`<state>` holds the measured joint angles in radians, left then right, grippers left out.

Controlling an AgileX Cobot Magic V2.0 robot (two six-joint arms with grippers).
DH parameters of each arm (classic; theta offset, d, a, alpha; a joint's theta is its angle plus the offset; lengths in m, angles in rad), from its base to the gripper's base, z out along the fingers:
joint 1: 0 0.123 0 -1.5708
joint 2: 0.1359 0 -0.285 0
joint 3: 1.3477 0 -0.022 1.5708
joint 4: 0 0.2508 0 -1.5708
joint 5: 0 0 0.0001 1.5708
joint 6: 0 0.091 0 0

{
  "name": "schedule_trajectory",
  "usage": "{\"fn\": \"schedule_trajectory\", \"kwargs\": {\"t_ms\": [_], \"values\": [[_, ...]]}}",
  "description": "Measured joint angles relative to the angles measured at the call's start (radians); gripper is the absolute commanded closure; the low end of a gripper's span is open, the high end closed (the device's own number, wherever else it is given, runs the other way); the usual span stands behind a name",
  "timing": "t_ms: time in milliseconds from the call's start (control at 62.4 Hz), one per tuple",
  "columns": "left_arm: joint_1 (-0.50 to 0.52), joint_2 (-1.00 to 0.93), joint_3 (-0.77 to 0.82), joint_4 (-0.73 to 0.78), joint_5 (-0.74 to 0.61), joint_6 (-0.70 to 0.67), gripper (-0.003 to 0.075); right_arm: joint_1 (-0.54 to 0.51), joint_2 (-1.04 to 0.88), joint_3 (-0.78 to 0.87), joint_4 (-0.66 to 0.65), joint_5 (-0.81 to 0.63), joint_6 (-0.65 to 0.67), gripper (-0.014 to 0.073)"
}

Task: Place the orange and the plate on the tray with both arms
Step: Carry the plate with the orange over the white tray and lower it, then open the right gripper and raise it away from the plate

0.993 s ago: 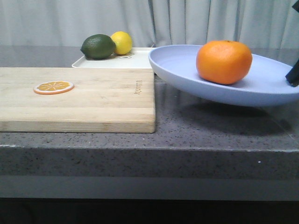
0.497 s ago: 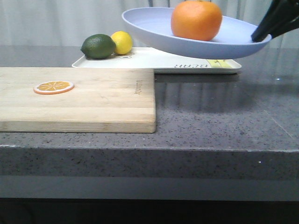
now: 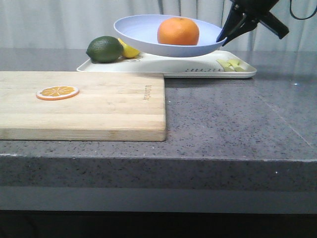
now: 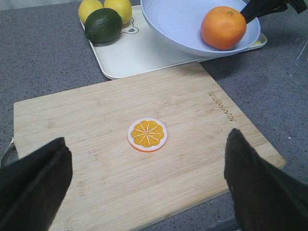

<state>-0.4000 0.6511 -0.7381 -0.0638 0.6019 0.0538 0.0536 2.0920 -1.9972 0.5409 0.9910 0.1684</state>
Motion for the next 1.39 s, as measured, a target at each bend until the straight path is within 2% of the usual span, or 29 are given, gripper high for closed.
{"fn": "schedule_trajectory", "kwargs": {"t_ms": [256,449,737,817,961,1106,1234,1394], "values": [[0.0,0.0,0.0,0.0,0.0,0.0,0.0102,0.002,0.155,-0.204,-0.05,0.032,0.097,0.0659],[0.0,0.0,0.0,0.0,0.0,0.0,0.0102,0.004,0.173,-0.223,-0.107,0.037,0.112,0.0659],[0.0,0.0,0.0,0.0,0.0,0.0,0.0102,0.004,0.175,-0.223,-0.11,0.042,0.116,0.0648],[0.0,0.0,0.0,0.0,0.0,0.0,0.0102,0.004,0.175,-0.225,-0.118,0.05,0.116,0.0594],[0.0,0.0,0.0,0.0,0.0,0.0,0.0102,0.007,0.175,-0.229,-0.145,0.067,0.116,0.041],[0.0,0.0,0.0,0.0,0.0,0.0,0.0102,0.008,0.175,-0.229,-0.161,0.078,0.116,0.0272],[0.0,0.0,0.0,0.0,0.0,0.0,0.0102,0.012,0.175,-0.229,-0.162,0.078,0.114,0.0209],[0.0,0.0,0.0,0.0,0.0,0.0,0.0102,0.016,0.175,-0.229,-0.162,0.08,0.114,0.0195]]}}
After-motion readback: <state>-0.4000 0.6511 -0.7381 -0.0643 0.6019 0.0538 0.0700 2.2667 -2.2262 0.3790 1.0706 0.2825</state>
